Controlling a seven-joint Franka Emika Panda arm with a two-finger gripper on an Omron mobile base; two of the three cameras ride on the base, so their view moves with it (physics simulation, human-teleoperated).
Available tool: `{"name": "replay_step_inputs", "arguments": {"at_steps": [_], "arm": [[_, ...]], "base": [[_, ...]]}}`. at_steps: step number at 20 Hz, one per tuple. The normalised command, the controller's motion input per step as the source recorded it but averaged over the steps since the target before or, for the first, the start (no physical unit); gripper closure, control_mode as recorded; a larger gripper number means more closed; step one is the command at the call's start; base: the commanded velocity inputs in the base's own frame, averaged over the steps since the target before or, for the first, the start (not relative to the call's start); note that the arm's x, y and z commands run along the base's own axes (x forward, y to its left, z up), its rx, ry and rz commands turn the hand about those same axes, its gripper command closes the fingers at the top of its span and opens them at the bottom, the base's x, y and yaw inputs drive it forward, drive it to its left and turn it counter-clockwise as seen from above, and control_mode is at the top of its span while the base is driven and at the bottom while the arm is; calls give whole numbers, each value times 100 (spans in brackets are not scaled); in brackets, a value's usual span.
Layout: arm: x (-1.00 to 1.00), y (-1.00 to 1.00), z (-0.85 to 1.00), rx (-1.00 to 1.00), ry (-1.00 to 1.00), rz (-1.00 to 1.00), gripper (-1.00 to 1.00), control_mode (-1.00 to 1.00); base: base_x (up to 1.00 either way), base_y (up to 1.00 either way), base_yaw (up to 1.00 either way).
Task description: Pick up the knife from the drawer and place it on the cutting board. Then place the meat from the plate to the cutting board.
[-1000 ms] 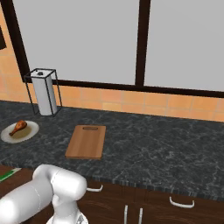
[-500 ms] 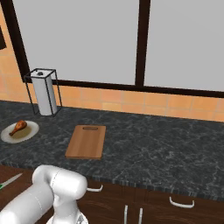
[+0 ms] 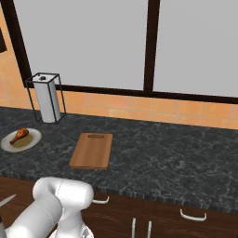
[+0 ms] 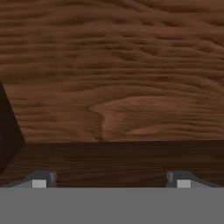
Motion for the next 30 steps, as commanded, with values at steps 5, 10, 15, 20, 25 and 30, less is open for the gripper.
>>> {"name": "replay_step_inputs", "arguments": {"at_steps": [5, 10, 15, 20, 25, 30], "arm": [[73, -15, 44, -18, 0, -7, -100, -100], [55, -20, 18, -9, 0, -10, -100, -100], [8, -11, -7, -1, -9, -7, -100, -100], [33, -23, 0, 0, -13, 0, -100, -100], [38, -14, -3, 1, -11, 0, -100, -100], [53, -1, -20, 2, -7, 1, -100, -100]], "base": [[0, 0, 0], [0, 0, 0], [0, 0, 0], [0, 0, 0], [0, 0, 0], [0, 0, 0]]}}
